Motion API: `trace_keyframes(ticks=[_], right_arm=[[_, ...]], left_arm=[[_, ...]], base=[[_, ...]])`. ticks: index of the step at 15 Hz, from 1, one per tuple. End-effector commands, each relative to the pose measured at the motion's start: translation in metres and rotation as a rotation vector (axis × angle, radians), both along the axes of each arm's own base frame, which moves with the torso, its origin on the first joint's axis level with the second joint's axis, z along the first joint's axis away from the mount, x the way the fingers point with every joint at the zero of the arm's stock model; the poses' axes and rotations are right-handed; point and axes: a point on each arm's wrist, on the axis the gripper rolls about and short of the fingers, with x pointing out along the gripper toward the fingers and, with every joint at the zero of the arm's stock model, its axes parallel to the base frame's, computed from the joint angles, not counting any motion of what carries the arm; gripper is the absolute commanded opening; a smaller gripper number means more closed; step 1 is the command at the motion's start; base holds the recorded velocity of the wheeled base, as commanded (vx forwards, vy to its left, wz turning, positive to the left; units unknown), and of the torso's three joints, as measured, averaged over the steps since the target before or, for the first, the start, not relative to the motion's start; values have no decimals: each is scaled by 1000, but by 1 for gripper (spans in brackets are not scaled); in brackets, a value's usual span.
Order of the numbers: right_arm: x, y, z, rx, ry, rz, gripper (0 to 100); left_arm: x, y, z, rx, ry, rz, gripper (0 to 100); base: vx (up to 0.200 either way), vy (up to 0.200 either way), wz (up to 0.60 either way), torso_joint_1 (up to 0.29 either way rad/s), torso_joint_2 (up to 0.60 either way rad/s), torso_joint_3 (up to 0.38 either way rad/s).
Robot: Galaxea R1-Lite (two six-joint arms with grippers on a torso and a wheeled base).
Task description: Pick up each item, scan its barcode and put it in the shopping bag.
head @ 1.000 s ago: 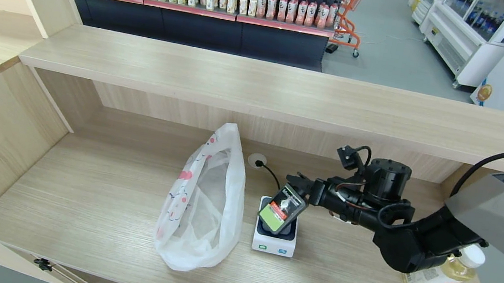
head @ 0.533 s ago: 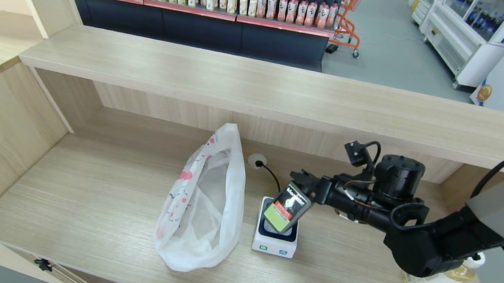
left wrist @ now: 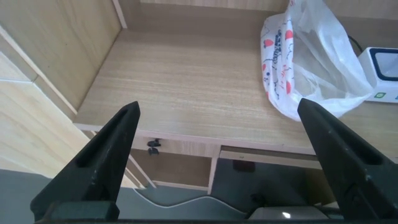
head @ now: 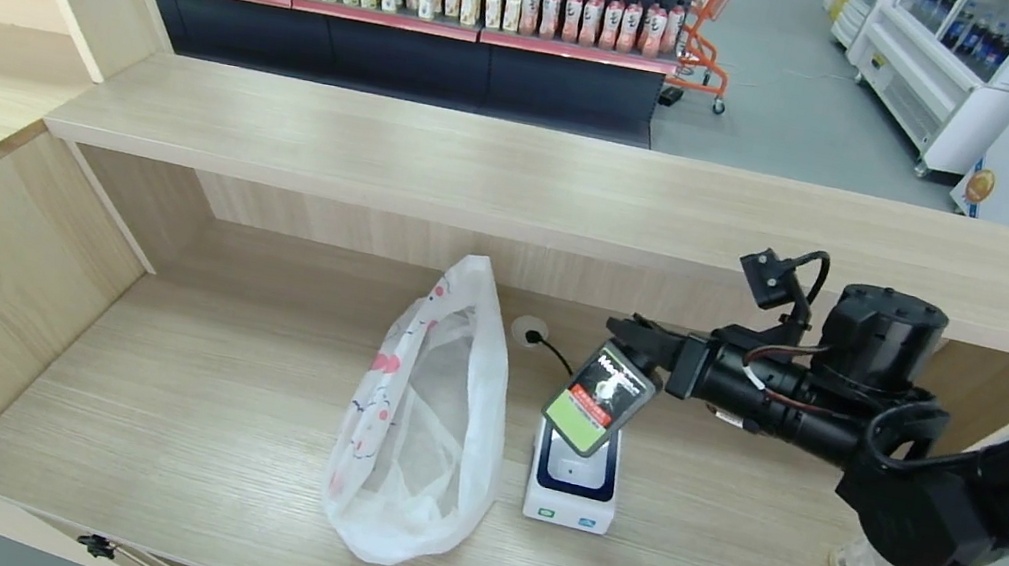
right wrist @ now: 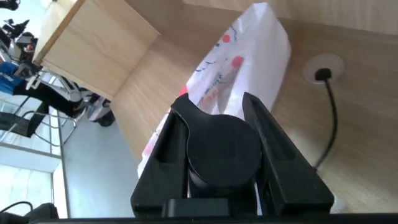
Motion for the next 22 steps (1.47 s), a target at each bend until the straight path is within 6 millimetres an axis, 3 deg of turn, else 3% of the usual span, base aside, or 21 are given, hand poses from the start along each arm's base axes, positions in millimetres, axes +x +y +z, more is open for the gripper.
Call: trace_keyframes(ticks=[1,5,7,14,22], right_arm=[[-15,-4,18,17,-43,6,0],[-17,-4,15,-3,-55,6,0],[-9,2,-3,-82,-95,-19,0],[0,35,-44,-121,-146,-50,0],[7,37,-102,-234,-243,-51,0]], left_arm=[[0,0,0,0,0,1,100],[0,0,0,0,0,1,100],[0,0,0,0,0,1,100],[0,0,0,-3,0,1,100],[0,0,0,-3,0,1,100]], base=[[0,200,0,7,2,7],[0,200,0,0,5,1],[0,200,0,0,2,7],[0,0,0,0,0,0],[0,0,0,0,0,0]])
